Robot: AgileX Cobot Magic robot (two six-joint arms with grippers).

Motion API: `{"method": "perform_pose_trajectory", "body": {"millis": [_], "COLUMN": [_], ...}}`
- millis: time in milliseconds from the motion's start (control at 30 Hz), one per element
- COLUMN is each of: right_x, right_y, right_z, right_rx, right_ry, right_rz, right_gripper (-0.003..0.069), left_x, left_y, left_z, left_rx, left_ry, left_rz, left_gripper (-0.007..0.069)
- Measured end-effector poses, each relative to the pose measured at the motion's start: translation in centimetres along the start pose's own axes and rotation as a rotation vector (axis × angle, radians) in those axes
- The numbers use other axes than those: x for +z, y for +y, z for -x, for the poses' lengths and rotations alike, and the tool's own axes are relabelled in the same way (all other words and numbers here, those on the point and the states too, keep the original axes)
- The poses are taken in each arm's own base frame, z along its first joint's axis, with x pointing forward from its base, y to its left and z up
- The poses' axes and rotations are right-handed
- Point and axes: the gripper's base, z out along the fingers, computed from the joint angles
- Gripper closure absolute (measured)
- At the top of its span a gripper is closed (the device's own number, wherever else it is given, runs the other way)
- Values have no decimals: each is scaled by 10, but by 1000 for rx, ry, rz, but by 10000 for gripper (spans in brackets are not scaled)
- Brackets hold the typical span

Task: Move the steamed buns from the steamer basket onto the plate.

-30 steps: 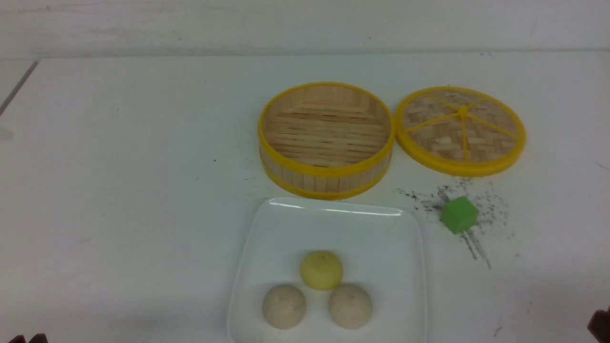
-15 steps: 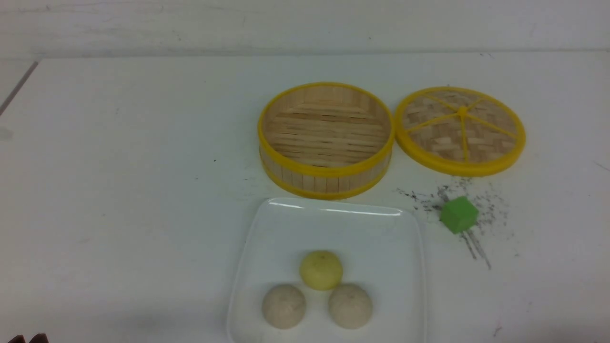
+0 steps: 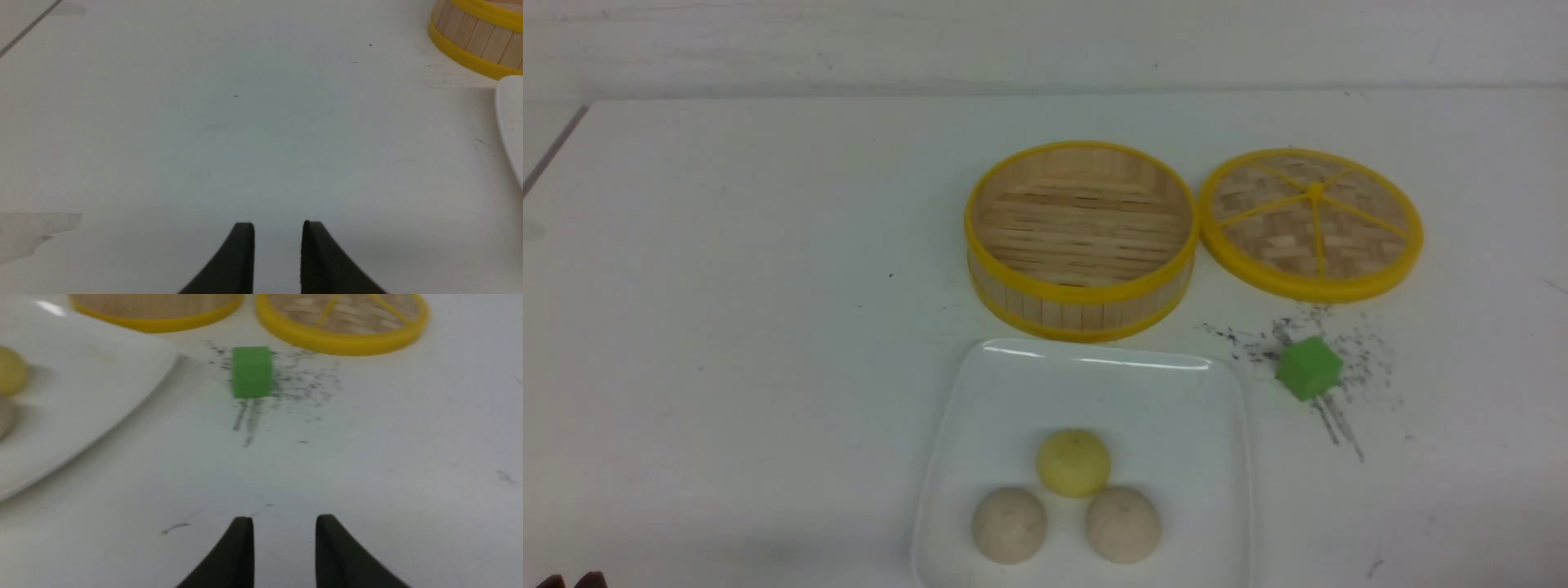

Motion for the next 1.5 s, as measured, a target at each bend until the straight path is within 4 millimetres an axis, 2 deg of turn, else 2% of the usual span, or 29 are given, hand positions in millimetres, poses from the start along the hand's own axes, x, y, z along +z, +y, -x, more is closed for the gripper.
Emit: {"method": "perform_pose_trajectory", "body": {"millis": [200,333,600,867,1233,1500], "right_x": [-1,-2,-2,-1,-1,0], "right_y": [-13,-16,-16,-10,-13,-10], "right_z": [-1,-1,-1,0,0,0], "right_rx": [106,168,213,195,268,241], "right_ry": [-1,-10,-18,-19,-29,-23], "right_rz": [-244,-307,-301,-180,-203,-145], "right_gripper": [419,419,419,419,419,419], "left_x": [0,0,0,0,0,0], "left_y": [0,0,0,0,0,0], "left_z": [0,0,0,0,0,0], "left_rx": [0,0,0,0,0,0], "left_ry": [0,0,0,0,0,0], "left_rz": [0,0,0,0,0,0], "left_gripper": [412,410,403,391,388,389]}}
